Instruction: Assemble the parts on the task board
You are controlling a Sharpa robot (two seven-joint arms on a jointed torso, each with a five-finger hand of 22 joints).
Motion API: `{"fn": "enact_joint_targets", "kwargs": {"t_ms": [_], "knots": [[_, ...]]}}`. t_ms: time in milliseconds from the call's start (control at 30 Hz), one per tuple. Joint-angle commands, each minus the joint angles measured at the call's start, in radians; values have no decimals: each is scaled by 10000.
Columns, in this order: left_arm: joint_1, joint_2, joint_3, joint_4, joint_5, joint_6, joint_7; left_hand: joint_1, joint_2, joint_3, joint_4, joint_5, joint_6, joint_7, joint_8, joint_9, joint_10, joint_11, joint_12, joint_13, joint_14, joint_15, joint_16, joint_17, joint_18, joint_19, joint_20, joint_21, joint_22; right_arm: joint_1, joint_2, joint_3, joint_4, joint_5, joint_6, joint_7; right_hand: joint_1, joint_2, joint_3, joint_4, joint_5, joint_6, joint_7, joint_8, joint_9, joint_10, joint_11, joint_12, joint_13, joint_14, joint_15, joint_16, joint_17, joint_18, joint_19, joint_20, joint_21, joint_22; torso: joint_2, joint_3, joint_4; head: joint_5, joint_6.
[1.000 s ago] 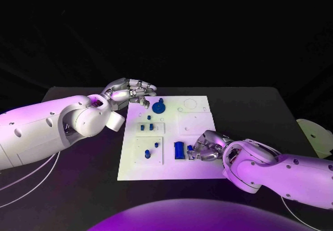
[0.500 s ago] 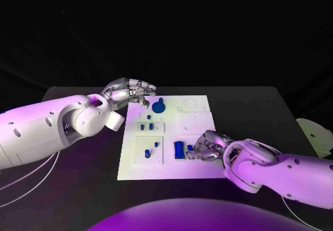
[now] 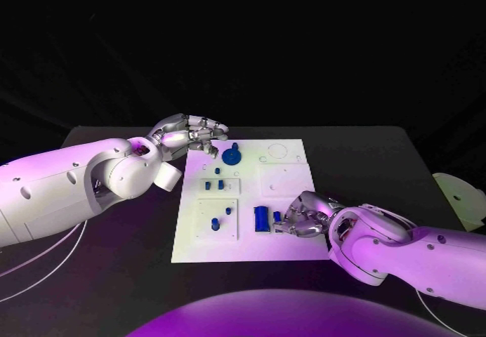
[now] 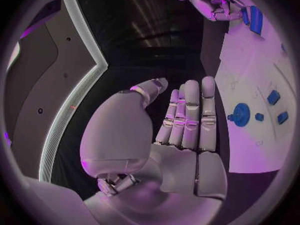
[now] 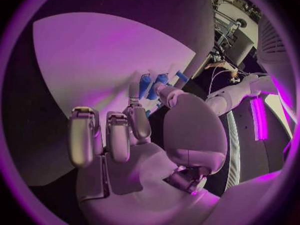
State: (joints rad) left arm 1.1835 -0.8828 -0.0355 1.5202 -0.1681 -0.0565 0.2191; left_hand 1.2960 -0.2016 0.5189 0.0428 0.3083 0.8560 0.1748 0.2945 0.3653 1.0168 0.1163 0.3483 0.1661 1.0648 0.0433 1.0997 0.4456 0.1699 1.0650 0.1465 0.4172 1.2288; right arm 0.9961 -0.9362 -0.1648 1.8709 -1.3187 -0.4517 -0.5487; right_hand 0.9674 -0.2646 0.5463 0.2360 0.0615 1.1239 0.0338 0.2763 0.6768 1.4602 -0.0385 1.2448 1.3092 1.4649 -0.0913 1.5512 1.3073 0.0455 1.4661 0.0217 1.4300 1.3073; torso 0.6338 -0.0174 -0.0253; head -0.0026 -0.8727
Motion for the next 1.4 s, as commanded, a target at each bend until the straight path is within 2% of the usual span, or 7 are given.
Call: {"fn": "enact_joint_targets", "kwargs": {"t_ms": [33, 400, 667, 867, 1133, 1200, 1400], "knots": [[3, 21, 6, 2, 72, 249, -2, -24, 62, 52, -9, 21, -73, 10, 50, 8, -69, -27, 48, -17, -52, -18, 36, -9, 93, 78, -17, -42, 9, -8, -11, -1, 72, -232, 88, -45, 75, 50, -48, -6, -1, 84, -1, -21, -16, 116, 15, -32, 521, 955, -22, 5, 2139, -142, 497, -26, 3, 2222, 2, 3, -1, -22, 1], [3, 34, 6, -26, 80, 276, -53, -24, 62, 52, -9, 21, -73, 10, 50, 8, -69, -27, 48, -17, -52, -18, 36, -9, 93, 78, -17, -42, 9, -9, -28, -1, 146, -272, 81, -52, 125, 73, -53, 1, 27, 91, -7, -20, -17, 120, 10, -23, 528, 956, -27, 7, 2146, -143, 498, -29, 5, 2222, 2, -1, 7, -35, 1], [3, 37, 5, -33, 73, 268, -66, -17, 65, 65, -20, 45, -72, 8, 57, 11, -70, -29, 54, -19, -56, -21, 37, -13, 94, 78, -18, -47, 14, -8, -97, -1, 50, -403, 243, -34, 1122, 55, 295, -450, 11, 78, -56, -41, -29, 120, -38, -35, 536, 959, -71, 11, 2158, -150, 511, -70, 35, 2232, -1, -7, 5, -31, 1], [2, 46, 5, -66, 88, 152, 58, -24, 59, 66, -22, 50, -75, 10, 59, 12, -70, -28, 59, -21, -59, -21, 39, -16, 94, 78, -19, -50, 17, 28, -264, 21, 84, -129, -334, 558, 1144, -26, 296, -445, -10, -27, -2, -98, -46, 68, -4, -202, 434, 952, -55, -2, 2125, -131, 476, -66, -55, 2205, -40, -12, -21, -4, 1], [-105, 85, 0, -168, 597, -739, 555, -205, -1, -34, 64, -401, -143, 19, 80, 24, -112, -9, 116, -40, -257, 21, -48, -97, 84, -16, 12, -212, -20, 655, -391, 74, -420, 2418, -2044, 4124, 1412, 34, 428, -506, 197, -572, 201, -303, -29, 132, 158, 91, 622, 920, 75, -65, 1977, -38, 291, 33, -509, 2074, -193, -43, -111, -1, 188], [-148, 92, 0, -214, 776, -1039, 746, -232, -9, -37, 92, -619, -179, 38, 95, 30, -143, 27, 149, -54, -740, 86, -398, -283, 61, -287, 60, -493, -143, 913, -269, 88, -910, 3604, -2108, 5226, 1499, 66, 185, -572, 1038, -761, 293, -327, 39, -56, 248, -290, 396, 844, 151, -205, 1650, 46, 123, 106, -917, 1956, -282, -70, -194, 42, 279], [-240, 349, 1, -750, 1387, -1821, 1399, -244, -4, -133, 219, -1155, -296, 103, 125, -1, -104, 116, 226, -191, -1638, 281, -1588, -1003, 63, -1182, 286, -1629, -945, 1455, 371, 103, -2672, 7246, -1680, 7210, 2181, 371, 469, -1249, 1515, -1376, 525, -482, 147, -1745, 446, -4402, -2299, 70, 309, -1809, -1010, 710, -1344, 264, -4496, 760, -543, -136, -320, 40, 719]]}}
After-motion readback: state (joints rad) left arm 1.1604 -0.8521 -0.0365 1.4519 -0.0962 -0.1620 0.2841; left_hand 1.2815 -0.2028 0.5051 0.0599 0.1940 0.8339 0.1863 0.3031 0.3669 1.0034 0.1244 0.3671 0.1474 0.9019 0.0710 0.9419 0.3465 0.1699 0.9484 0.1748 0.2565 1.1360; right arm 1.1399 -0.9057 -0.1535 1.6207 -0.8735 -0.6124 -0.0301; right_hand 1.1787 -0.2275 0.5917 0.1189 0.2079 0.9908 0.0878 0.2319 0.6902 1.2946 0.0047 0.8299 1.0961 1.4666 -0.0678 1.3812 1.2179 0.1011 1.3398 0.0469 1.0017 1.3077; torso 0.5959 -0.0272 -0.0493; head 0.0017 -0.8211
